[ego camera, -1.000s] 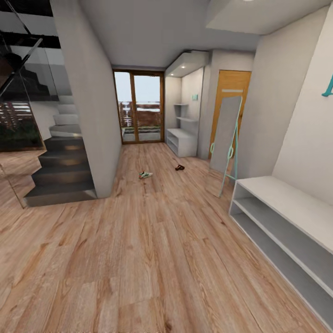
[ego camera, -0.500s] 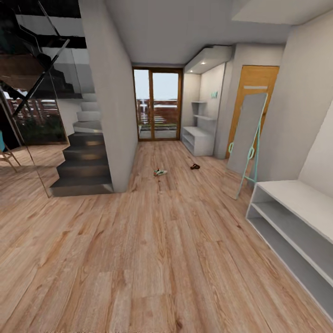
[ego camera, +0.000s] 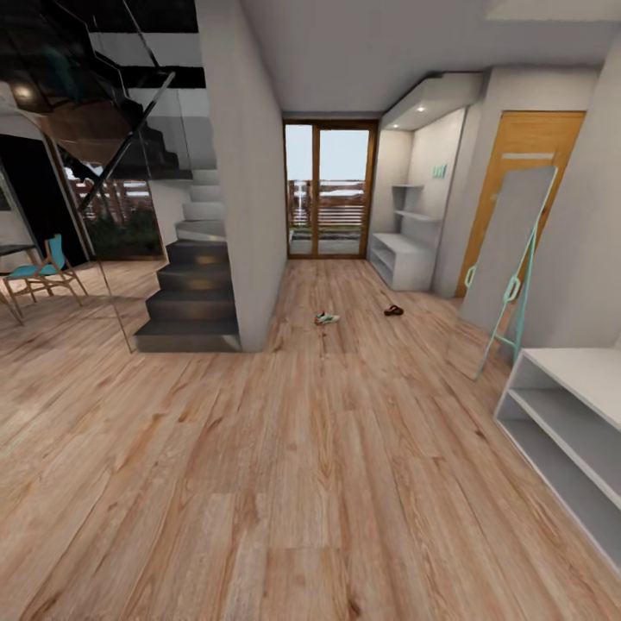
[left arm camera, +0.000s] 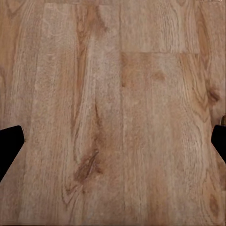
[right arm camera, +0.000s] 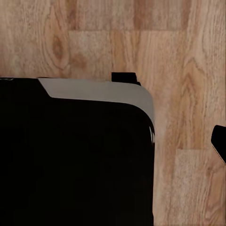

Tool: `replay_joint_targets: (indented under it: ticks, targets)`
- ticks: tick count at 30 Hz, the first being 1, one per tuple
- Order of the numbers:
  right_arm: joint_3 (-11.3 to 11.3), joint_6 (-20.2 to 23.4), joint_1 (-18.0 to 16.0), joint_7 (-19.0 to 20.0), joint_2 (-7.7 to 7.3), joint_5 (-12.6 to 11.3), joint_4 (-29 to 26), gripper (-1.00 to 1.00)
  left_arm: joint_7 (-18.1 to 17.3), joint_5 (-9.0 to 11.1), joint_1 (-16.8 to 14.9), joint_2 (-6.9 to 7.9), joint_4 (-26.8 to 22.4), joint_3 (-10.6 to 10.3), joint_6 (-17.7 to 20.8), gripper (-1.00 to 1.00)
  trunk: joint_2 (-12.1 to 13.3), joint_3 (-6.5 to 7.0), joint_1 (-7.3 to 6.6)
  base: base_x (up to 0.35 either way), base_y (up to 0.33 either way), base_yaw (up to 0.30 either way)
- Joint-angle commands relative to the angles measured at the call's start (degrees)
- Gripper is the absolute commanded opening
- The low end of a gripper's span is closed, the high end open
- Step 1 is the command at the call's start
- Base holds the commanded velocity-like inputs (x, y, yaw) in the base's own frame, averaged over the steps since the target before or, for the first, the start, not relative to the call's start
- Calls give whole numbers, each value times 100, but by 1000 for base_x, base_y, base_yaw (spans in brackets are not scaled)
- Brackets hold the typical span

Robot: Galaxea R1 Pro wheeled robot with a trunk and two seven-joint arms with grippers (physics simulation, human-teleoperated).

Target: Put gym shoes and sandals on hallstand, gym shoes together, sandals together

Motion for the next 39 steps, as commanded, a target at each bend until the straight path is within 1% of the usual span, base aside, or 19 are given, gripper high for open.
replay_joint_targets:
  ticks: [1,8,22,28,39]
  targets:
    - [-1,-1,-1,1,-1,6,-4,100,-2,5,-4,-1,4,-1,-18,100,-3,-11,1,140,18,240]
    - [-3,-1,-1,1,-1,4,-4,100,-2,1,-4,0,3,-2,-18,100,-3,-49,1,199,109,240]
    - [0,-3,-1,1,-1,5,-4,100,-2,-3,-4,-2,8,-2,-18,100,-3,-125,1,258,190,230]
    - [0,-2,-1,1,-1,4,-4,100,-2,-3,-4,-3,7,-2,-18,100,-3,-134,1,107,81,54]
    - [0,-2,-1,1,-1,6,-4,100,-2,-4,-4,-3,5,-5,-18,100,-3,-135,1,6,4,4]
